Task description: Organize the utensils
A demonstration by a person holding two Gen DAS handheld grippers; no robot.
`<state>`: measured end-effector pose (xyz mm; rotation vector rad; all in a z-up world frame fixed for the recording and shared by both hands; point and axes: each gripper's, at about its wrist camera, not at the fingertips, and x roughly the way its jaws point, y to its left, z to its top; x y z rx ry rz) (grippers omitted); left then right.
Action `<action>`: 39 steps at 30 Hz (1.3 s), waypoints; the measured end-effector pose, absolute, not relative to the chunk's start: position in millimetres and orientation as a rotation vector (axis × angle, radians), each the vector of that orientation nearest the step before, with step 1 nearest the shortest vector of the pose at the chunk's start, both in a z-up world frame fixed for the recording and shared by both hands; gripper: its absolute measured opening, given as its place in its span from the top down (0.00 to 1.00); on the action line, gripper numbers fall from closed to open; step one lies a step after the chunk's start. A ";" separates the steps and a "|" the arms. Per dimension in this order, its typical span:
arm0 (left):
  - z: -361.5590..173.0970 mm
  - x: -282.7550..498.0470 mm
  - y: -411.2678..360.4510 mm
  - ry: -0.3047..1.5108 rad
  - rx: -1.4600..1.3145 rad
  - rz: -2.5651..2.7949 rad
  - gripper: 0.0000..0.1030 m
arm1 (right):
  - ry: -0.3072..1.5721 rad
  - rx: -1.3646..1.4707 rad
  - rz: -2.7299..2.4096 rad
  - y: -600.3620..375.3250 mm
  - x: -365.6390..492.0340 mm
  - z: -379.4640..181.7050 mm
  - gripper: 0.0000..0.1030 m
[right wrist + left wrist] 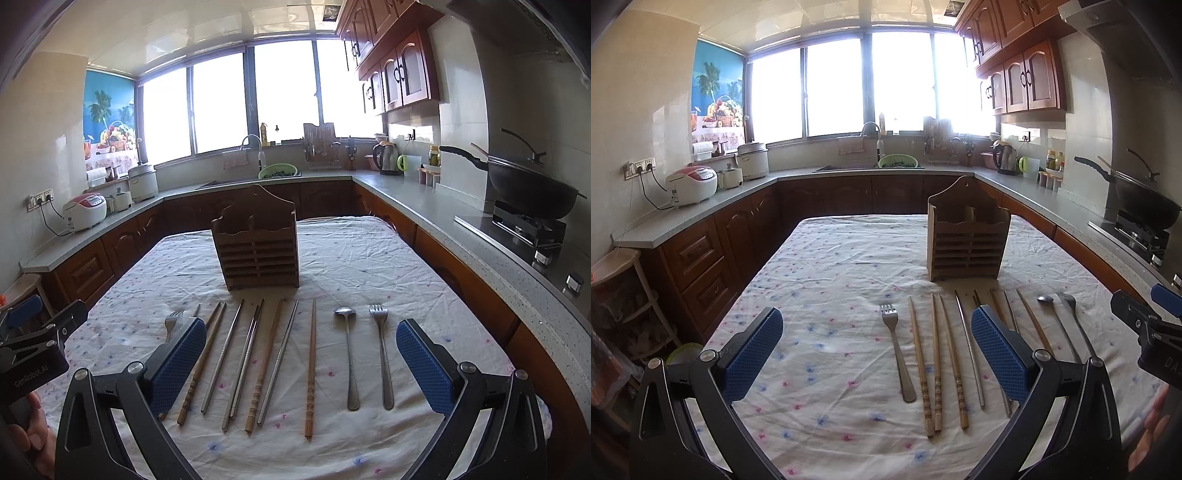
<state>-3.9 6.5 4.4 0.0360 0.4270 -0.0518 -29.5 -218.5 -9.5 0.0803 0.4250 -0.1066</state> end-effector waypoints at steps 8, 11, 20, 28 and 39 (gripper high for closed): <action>4.9 -4.1 6.8 0.425 0.037 -0.055 0.00 | 0.425 0.080 -0.105 -217.5 -29.7 -9.3 0.00; 4.7 -4.2 6.6 0.425 0.037 -0.055 0.00 | 0.424 0.079 -0.106 -217.4 -29.7 -9.3 0.00; 4.4 -3.7 6.8 0.428 0.036 -0.059 0.00 | 0.424 0.080 -0.105 -217.4 -29.6 -9.4 0.00; 2.0 8.2 8.3 0.458 0.025 -0.072 0.00 | 0.425 0.082 -0.101 -216.5 -29.4 -9.0 0.00; -9.8 58.7 3.1 0.557 0.016 -0.115 0.17 | 0.482 0.103 -0.057 -223.8 5.0 -15.8 0.17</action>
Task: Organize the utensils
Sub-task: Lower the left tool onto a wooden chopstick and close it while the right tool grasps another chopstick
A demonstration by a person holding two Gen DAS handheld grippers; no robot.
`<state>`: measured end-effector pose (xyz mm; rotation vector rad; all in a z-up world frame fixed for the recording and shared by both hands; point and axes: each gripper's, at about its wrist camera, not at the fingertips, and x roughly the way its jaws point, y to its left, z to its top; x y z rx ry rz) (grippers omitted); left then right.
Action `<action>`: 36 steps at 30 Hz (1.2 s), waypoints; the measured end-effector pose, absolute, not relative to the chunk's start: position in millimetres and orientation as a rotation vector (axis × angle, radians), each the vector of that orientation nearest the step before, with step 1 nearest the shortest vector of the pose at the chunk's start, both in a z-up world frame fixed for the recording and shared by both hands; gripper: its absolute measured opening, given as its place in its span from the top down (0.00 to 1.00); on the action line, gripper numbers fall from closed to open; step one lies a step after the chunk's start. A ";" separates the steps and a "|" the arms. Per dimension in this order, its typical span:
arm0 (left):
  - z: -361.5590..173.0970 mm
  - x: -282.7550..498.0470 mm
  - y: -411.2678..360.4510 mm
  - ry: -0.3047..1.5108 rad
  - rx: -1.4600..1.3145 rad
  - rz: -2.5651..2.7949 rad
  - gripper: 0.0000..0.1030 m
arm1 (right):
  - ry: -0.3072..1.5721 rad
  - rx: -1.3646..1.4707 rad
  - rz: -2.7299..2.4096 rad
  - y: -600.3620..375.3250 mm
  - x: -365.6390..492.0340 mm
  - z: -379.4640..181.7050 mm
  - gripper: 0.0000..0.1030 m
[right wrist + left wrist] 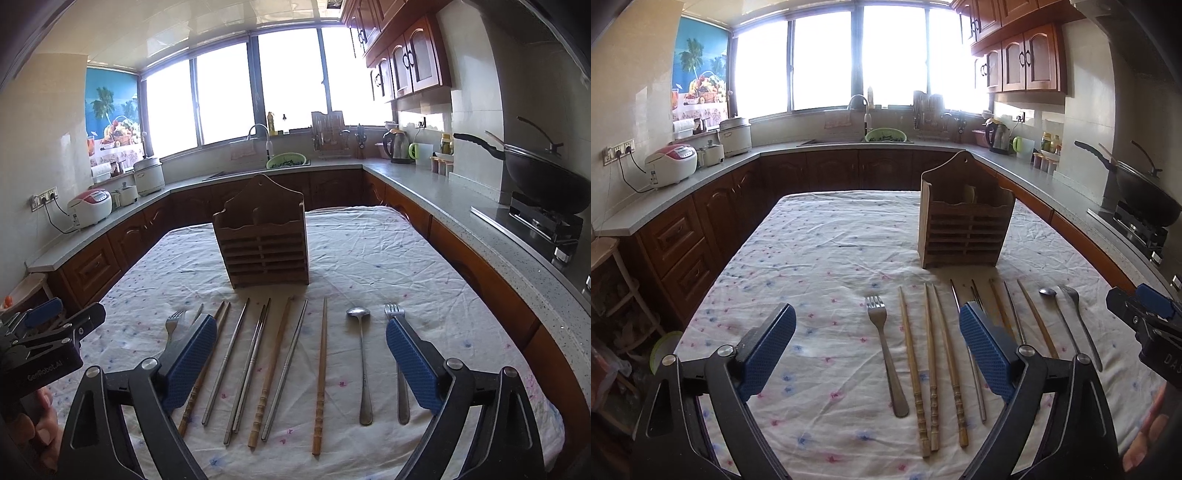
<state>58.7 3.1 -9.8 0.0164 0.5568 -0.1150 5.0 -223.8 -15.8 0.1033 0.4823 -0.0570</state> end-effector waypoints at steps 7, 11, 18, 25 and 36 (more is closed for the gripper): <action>-27.3 107.5 -11.9 0.675 0.018 -0.179 0.48 | 0.587 0.147 -0.044 -239.9 43.0 -31.0 0.39; -42.1 132.2 -26.7 0.743 0.047 -0.209 0.54 | 0.648 0.172 -0.028 -249.1 65.5 -41.0 0.48; -69.8 176.7 -46.1 0.896 0.064 -0.275 0.69 | 0.764 0.216 -0.002 -260.5 103.7 -65.3 0.60; -92.7 210.3 -65.5 0.997 0.063 -0.325 0.75 | 0.850 0.228 0.017 -267.2 140.6 -80.2 0.68; -104.3 242.5 -84.4 1.052 0.110 -0.354 0.82 | 0.934 0.232 -0.001 -279.9 184.2 -100.3 0.77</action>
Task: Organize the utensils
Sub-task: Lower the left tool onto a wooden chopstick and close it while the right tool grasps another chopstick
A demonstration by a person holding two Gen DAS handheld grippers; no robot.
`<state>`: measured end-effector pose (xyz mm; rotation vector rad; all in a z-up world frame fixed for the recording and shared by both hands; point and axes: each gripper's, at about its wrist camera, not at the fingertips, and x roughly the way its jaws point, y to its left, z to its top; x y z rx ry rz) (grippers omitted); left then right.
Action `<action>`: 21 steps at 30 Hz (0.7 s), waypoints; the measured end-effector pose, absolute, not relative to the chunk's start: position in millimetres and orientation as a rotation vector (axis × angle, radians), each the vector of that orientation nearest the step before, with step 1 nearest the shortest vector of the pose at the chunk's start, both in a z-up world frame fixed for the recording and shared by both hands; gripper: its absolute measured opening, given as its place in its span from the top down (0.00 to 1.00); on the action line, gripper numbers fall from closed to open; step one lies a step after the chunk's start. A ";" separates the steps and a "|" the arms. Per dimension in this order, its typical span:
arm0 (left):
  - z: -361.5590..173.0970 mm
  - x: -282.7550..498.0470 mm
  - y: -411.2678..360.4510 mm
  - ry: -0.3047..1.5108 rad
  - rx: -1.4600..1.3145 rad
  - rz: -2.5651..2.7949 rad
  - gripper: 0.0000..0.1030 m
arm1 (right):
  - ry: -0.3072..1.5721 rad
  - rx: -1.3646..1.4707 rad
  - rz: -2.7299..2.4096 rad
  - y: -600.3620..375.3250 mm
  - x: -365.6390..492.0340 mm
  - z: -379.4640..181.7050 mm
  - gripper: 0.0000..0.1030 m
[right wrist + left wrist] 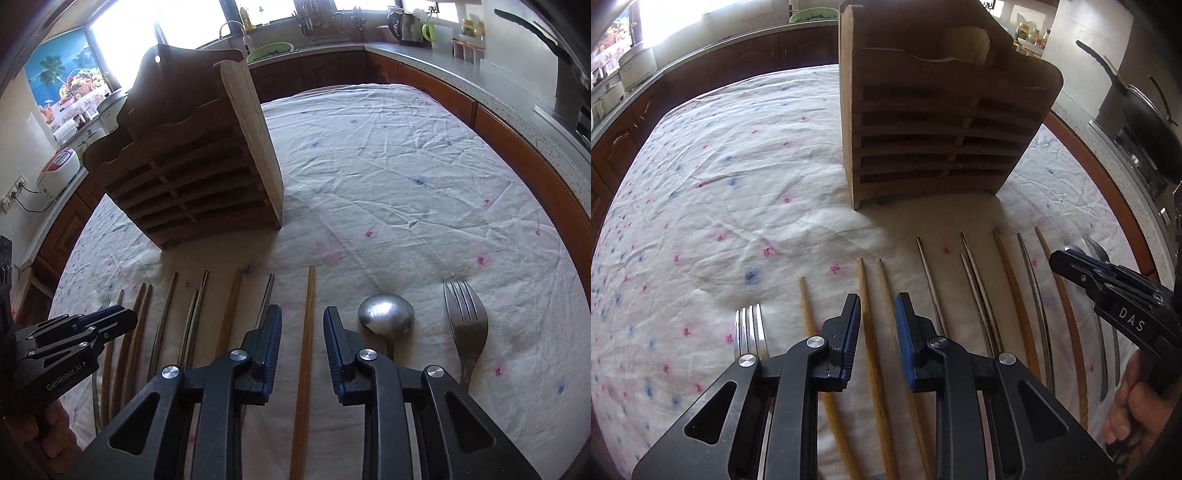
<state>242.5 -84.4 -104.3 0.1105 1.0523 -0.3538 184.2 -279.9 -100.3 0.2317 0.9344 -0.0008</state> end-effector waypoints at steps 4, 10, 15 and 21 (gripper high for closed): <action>-110.7 254.3 -91.8 1.083 0.147 -0.354 0.84 | 0.957 0.217 -0.001 -278.6 194.1 -103.8 0.78; -111.7 264.9 -96.1 1.087 0.181 -0.359 0.86 | 0.973 0.177 -0.006 -275.3 204.4 -106.9 0.79; -110.0 267.4 -84.2 1.114 0.122 -0.425 0.86 | 0.980 0.193 0.003 -277.4 204.7 -107.8 0.80; -106.7 266.9 -62.1 1.125 0.080 -0.443 0.86 | 0.982 0.240 0.022 -282.7 203.0 -109.9 0.80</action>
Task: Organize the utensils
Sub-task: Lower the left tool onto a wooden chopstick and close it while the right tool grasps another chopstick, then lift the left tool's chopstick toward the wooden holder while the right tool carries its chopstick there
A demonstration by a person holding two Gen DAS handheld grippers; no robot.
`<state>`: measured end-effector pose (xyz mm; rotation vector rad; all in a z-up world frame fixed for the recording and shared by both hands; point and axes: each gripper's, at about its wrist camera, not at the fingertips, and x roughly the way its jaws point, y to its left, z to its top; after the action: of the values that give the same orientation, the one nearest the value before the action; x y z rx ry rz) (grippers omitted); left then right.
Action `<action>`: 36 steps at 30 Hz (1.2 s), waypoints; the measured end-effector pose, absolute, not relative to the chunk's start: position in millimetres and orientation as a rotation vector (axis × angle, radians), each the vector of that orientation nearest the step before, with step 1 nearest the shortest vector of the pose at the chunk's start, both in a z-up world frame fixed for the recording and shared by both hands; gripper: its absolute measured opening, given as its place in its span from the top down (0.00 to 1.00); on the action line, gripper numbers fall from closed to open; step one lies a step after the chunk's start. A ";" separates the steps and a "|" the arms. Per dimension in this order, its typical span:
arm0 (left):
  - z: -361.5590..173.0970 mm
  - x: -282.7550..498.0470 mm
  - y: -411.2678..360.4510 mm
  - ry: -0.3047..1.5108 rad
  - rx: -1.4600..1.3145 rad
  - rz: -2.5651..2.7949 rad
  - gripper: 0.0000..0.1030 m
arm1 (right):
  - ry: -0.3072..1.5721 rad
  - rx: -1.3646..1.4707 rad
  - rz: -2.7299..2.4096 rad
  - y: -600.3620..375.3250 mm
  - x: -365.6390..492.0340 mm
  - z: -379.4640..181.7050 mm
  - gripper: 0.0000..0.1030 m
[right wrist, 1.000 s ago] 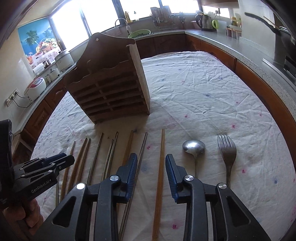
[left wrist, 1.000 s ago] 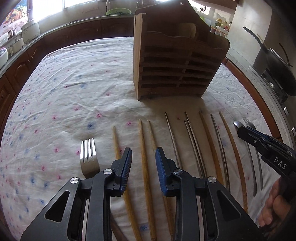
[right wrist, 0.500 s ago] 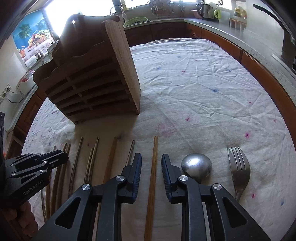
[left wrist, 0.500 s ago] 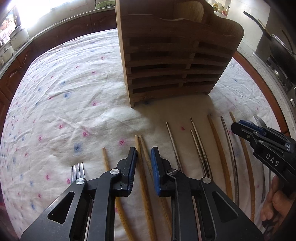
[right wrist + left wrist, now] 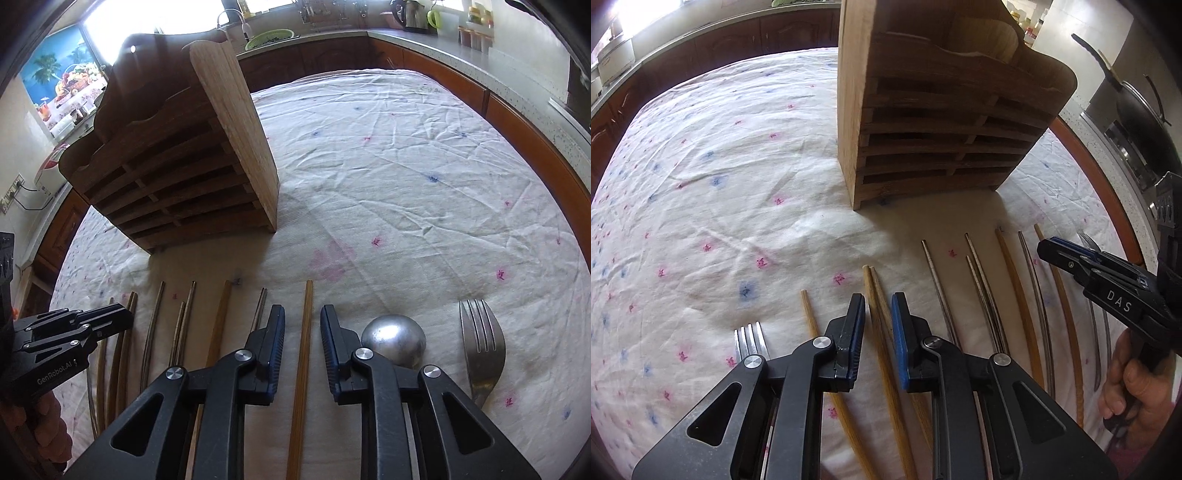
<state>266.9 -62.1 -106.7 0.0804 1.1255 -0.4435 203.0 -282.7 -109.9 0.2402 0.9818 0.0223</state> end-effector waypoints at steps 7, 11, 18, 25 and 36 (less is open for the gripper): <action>-95.3 261.3 -37.6 1.114 0.084 -0.422 0.86 | 0.978 0.255 0.036 -285.9 203.1 -111.9 0.80; -100.0 261.4 -49.1 1.120 0.135 -0.418 0.86 | 0.976 0.239 0.033 -284.4 203.4 -112.8 0.80; -101.9 259.5 -74.4 1.103 0.302 -0.383 0.85 | 0.981 0.215 0.034 -280.2 203.4 -112.5 0.80; -101.1 268.6 -81.4 1.118 0.327 -0.369 0.85 | 0.984 0.160 0.033 -274.4 206.8 -111.9 0.80; -86.6 267.6 -55.3 1.063 0.157 -0.431 0.94 | 0.989 0.029 0.046 -251.6 216.4 -109.7 0.96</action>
<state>267.6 -55.3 -86.6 0.1575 1.0627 -0.4311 216.4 -251.6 -109.7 0.0287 0.9885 0.0456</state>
